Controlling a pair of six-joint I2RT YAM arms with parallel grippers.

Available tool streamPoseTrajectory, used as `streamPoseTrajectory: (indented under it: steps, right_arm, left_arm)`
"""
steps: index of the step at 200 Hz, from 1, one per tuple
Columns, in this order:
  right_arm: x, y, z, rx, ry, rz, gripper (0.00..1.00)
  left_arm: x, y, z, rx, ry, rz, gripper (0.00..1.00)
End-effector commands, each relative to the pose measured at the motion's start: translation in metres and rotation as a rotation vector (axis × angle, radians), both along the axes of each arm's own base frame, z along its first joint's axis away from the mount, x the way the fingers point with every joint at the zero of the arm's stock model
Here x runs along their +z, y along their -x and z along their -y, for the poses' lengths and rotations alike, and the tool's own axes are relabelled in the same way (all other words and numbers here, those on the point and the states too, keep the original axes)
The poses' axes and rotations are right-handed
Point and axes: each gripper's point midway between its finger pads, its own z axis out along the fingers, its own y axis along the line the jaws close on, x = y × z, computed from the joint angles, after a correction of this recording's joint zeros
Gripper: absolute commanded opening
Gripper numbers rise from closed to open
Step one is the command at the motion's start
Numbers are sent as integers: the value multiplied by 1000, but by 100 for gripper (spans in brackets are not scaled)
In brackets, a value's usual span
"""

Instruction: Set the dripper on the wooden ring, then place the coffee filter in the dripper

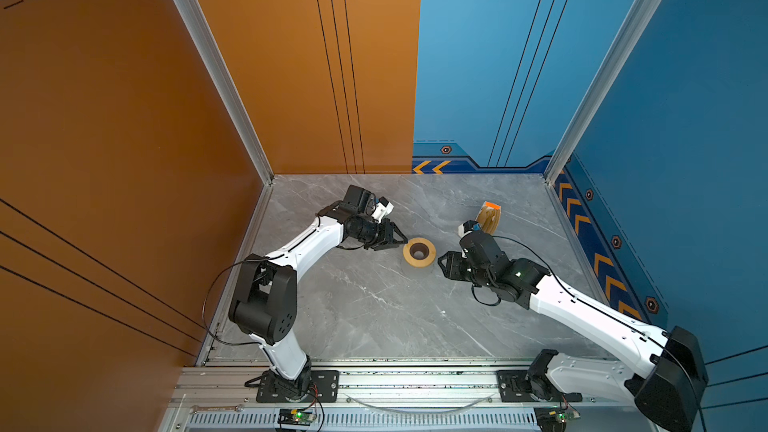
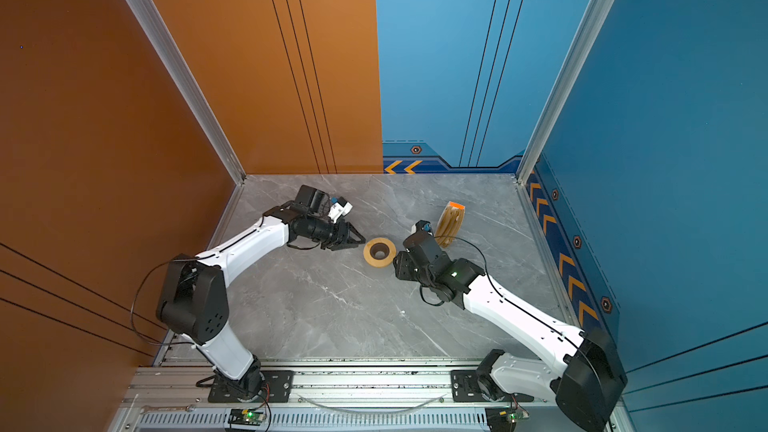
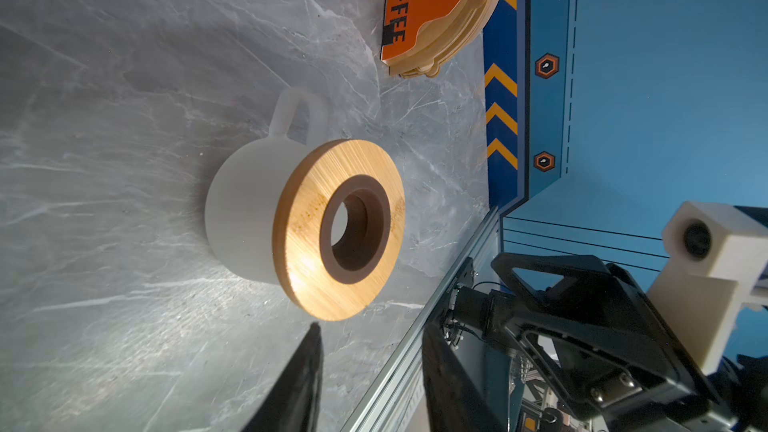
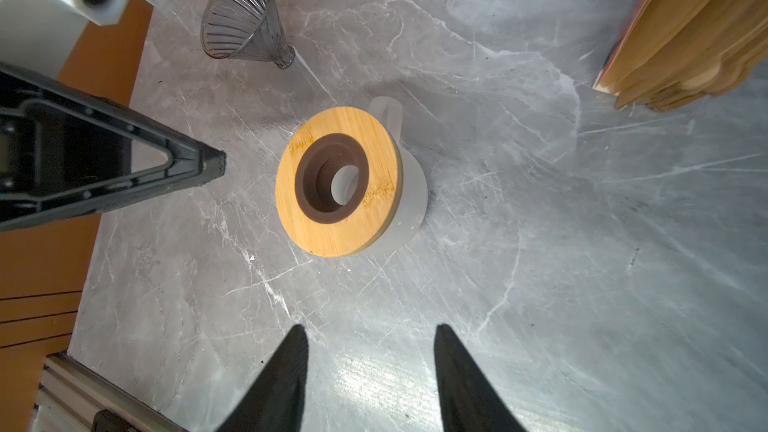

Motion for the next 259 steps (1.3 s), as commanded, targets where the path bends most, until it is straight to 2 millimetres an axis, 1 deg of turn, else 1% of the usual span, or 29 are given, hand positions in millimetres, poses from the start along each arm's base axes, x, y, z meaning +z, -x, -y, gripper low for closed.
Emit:
streamPoseTrajectory:
  steps: [1,12,27,49,74,93,124,150,165,169,171,173,189,214,231,259]
  right_arm:
    - [17,-12,-6,-39,-47,24,44]
    - [17,-15,-7,-43,-48,23,43]
    - [15,-18,-7,-54,-44,20,42]
    - [11,-23,-9,-64,-47,12,42]
    - [5,-30,-9,-68,-32,3,41]
    - [0,-33,-14,-49,-24,-10,40]
    - [-9,-38,-24,-19,-22,-26,39]
    - [-16,-42,-30,-12,-18,-36,39]
    - [-20,-44,-32,-8,-18,-40,39]
    - [-21,-44,-32,-9,-17,-42,39]
    - [-22,-50,-25,-32,-16,-44,39]
    - [-23,-51,-23,-37,-15,-44,39]
    - [-27,-55,-21,-47,-8,-49,38]
    - [-34,-58,-20,-55,0,-59,38]
    - [-35,-61,-21,-54,-5,-58,38]
    - [-37,-63,-22,-48,-3,-60,38]
  left_arm:
    - [-6,-4,-4,-26,-106,31,42]
    - [-2,-6,-2,-37,-115,44,41]
    - [-2,-7,-3,-47,-156,69,41]
    - [-9,-7,-8,-59,-237,112,41]
    - [-16,-3,-9,-69,-276,122,41]
    - [-15,1,-7,-64,-267,108,42]
    - [-23,10,0,-71,-253,75,42]
    - [-22,11,5,-63,-230,69,42]
    - [-20,10,4,-50,-229,78,43]
    - [-20,10,4,-50,-226,79,43]
    - [-19,10,5,-50,-225,81,43]
    - [-18,10,5,-50,-223,82,43]
    - [-19,10,5,-49,-221,76,43]
    - [-20,11,6,-47,-223,73,44]
    - [-18,11,6,-46,-223,79,45]
    - [-21,13,5,-45,-237,79,46]
